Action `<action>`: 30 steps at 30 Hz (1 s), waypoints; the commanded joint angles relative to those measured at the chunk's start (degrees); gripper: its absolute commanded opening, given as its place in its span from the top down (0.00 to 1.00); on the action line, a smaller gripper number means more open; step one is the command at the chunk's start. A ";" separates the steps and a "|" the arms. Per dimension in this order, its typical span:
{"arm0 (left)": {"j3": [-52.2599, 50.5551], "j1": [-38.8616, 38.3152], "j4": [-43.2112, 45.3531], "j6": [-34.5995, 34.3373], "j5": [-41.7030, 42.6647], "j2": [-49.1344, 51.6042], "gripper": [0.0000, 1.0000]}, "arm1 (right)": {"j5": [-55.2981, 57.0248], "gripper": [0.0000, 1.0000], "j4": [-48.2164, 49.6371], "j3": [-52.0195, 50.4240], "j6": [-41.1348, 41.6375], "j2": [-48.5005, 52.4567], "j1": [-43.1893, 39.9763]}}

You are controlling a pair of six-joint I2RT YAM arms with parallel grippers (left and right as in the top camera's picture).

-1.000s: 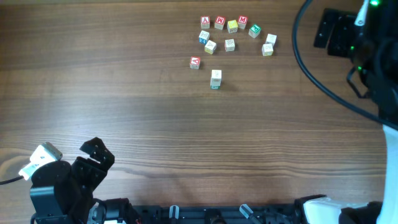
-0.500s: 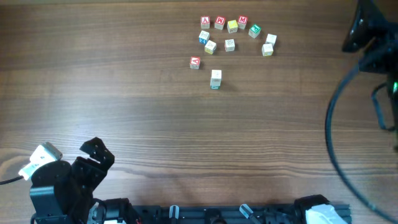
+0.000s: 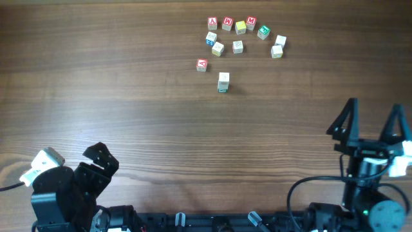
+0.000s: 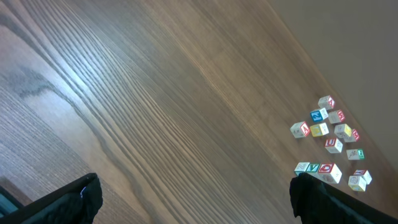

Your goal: Form a tower

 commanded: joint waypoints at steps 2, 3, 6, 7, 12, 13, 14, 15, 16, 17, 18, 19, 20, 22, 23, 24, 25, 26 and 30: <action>-0.02 -0.26 0.15 -0.13 0.26 -0.22 0.00 | -1.44 0.00 5.27 -13.33 7.08 -6.73 -0.85; -0.02 -0.26 0.15 -0.13 0.26 -0.22 0.00 | -1.44 0.00 5.46 -15.43 7.06 -7.48 -0.85; -0.02 -0.26 0.15 -0.13 0.26 -0.22 0.00 | -1.03 0.00 4.07 -19.47 6.99 -8.90 -1.03; -0.02 -0.26 0.15 -0.13 0.26 -0.22 0.00 | -0.98 0.00 3.10 -19.45 6.73 -8.90 -1.03; -0.02 -0.26 0.15 -0.13 0.26 -0.22 0.00 | 0.09 0.00 -4.39 -19.45 3.54 -8.90 -1.03; -0.02 -0.26 0.15 -0.13 0.26 -0.22 0.00 | 0.13 0.00 -7.50 -19.45 3.65 -8.90 -1.03; -0.02 -0.26 0.15 -0.13 0.26 -0.22 0.00 | 0.11 0.00 -11.13 -19.45 4.00 -8.90 -1.03; -0.02 -0.26 0.15 -0.13 0.26 -0.22 0.00 | -0.92 0.00 -12.13 -19.45 3.19 -8.87 -1.03; -0.02 -0.26 0.15 -0.13 0.26 -0.22 0.00 | -2.56 0.00 -12.11 -19.45 2.62 -8.92 -1.01; -0.02 -0.26 0.15 -0.13 0.26 -0.22 0.00 | -3.80 0.00 -12.39 -19.45 2.40 -8.90 -1.01; -0.02 -0.26 0.15 -0.13 0.26 -0.22 0.00 | -4.44 0.00 -12.39 -19.45 2.43 -8.90 -1.01; -0.02 -0.26 0.15 -0.13 0.26 -0.22 0.00 | -4.39 0.00 -12.35 -19.45 2.43 -8.90 -1.01; -0.02 -0.26 0.15 -0.13 0.26 -0.22 0.00 | -4.42 0.00 -12.35 -19.45 2.45 -8.90 -1.01; -0.02 -0.26 0.15 -0.13 0.26 -0.22 0.00 | -4.42 0.00 -12.35 -19.45 2.47 -8.90 -1.01; -0.02 -0.26 0.15 -0.13 0.26 -0.22 0.00 | -4.42 0.00 -12.35 -19.45 2.47 -8.90 -1.01; -0.04 -0.26 0.15 -0.13 0.26 -0.22 0.00 | -4.42 0.00 -12.35 -19.45 2.45 -8.87 -1.01; -0.02 -0.26 0.15 -0.13 0.26 -0.22 0.00 | -4.42 0.00 -12.35 -19.45 2.45 -8.87 -1.01; -0.02 -0.26 0.15 -0.13 0.26 -0.22 0.00 | -4.42 0.00 -12.35 -19.45 2.47 -8.87 -1.01; -0.02 -0.26 0.15 -0.13 0.26 -0.22 0.00 | -4.42 0.00 -12.35 -19.45 2.47 -8.87 -1.01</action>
